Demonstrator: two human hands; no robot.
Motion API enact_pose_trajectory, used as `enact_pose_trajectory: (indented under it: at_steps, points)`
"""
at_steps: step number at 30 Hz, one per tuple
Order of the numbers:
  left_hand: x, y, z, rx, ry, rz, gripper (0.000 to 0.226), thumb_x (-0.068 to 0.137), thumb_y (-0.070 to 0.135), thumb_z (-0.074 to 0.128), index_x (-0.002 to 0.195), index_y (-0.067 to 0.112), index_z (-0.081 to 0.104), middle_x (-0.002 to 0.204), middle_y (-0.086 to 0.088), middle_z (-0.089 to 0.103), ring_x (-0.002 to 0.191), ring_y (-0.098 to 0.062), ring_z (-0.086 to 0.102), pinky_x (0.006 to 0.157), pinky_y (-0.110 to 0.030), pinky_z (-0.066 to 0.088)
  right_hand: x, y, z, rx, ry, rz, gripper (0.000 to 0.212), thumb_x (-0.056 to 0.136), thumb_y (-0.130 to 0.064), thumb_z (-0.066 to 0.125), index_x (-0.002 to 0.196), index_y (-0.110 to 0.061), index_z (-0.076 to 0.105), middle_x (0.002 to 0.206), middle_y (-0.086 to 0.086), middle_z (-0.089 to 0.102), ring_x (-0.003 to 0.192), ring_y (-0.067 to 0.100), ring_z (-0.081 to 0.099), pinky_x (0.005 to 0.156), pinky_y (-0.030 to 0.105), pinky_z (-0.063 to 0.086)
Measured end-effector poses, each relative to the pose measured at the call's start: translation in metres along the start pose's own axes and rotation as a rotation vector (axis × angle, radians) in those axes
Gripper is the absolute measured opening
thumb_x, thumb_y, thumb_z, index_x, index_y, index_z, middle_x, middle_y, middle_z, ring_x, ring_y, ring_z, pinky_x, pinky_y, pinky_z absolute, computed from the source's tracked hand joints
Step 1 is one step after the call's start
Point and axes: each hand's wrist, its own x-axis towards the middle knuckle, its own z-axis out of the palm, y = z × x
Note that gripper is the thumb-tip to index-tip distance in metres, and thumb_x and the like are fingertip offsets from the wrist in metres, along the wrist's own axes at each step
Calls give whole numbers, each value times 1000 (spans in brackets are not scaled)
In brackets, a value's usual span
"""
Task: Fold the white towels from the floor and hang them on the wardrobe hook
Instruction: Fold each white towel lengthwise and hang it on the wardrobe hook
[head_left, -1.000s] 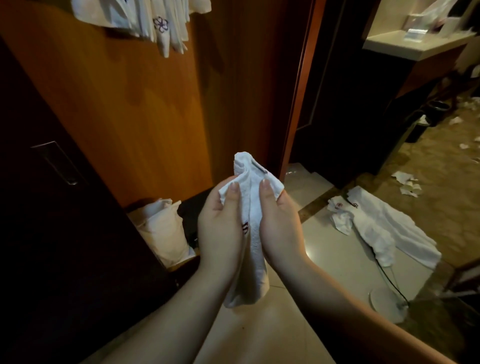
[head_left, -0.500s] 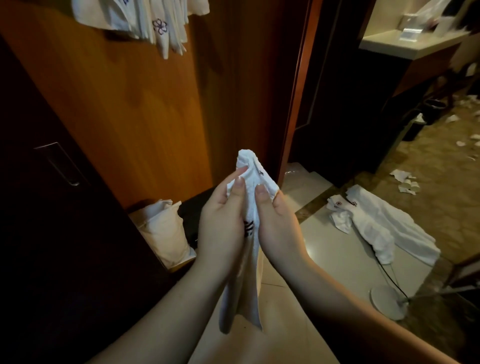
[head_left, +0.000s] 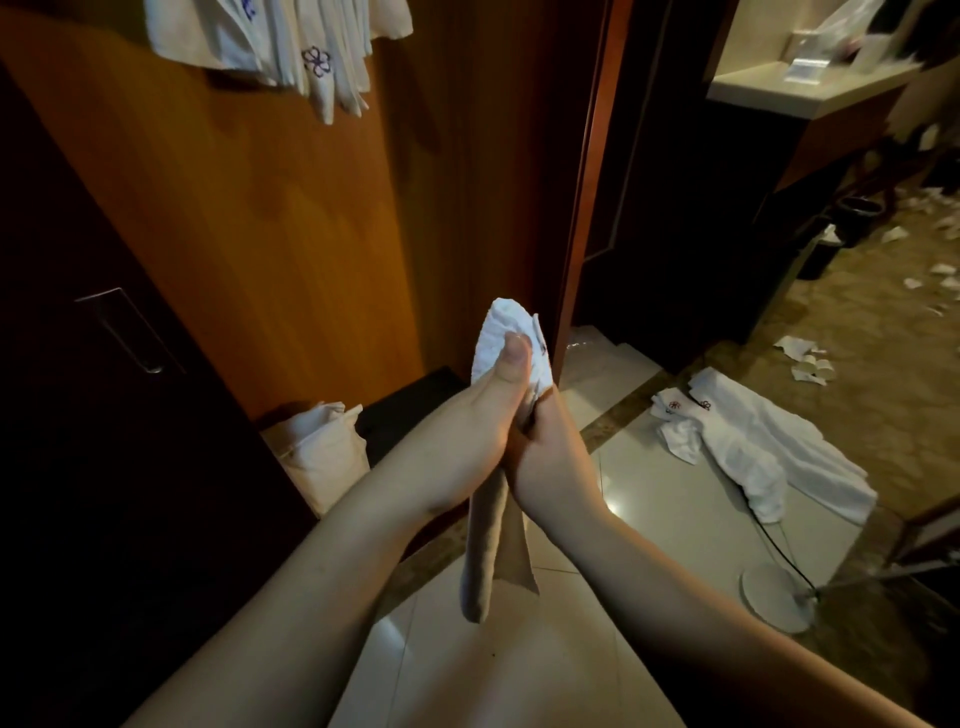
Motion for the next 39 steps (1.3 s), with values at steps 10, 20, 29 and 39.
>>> enact_pose_trajectory:
  at_steps: [10,20,29,39]
  points:
    - [22,-23,-26,-45,481,192,41,90,54,63,127,41,52,117,32,57,107,9,55,74,-10,48,25,-20,-35,-8,10,-23,10,102,-42,54,107,-48,59,90,-31,67,77,-7,66,57,7,46]
    - [45,-29,-35,-435,-78,59,38,75,25,80,112,17,74,120,-7,74,110,-23,71,80,-28,59,73,-71,-83,476,-185,22,17,94,-18,63,109,-18,69,102,7,77,98,25,75,79,34,60]
    - [46,12,-39,-566,-105,82,19,81,23,75,97,14,81,105,-9,77,98,-26,75,71,-34,61,92,-28,-100,833,-405,390,82,79,-73,59,139,-16,61,142,13,60,131,34,57,114,54,37]
    - [61,40,-74,-444,-12,40,48,80,40,73,117,10,69,108,-7,77,100,-24,74,68,-30,61,63,20,-71,485,-530,291,85,57,-56,93,128,-19,63,129,2,70,122,21,65,99,32,52]
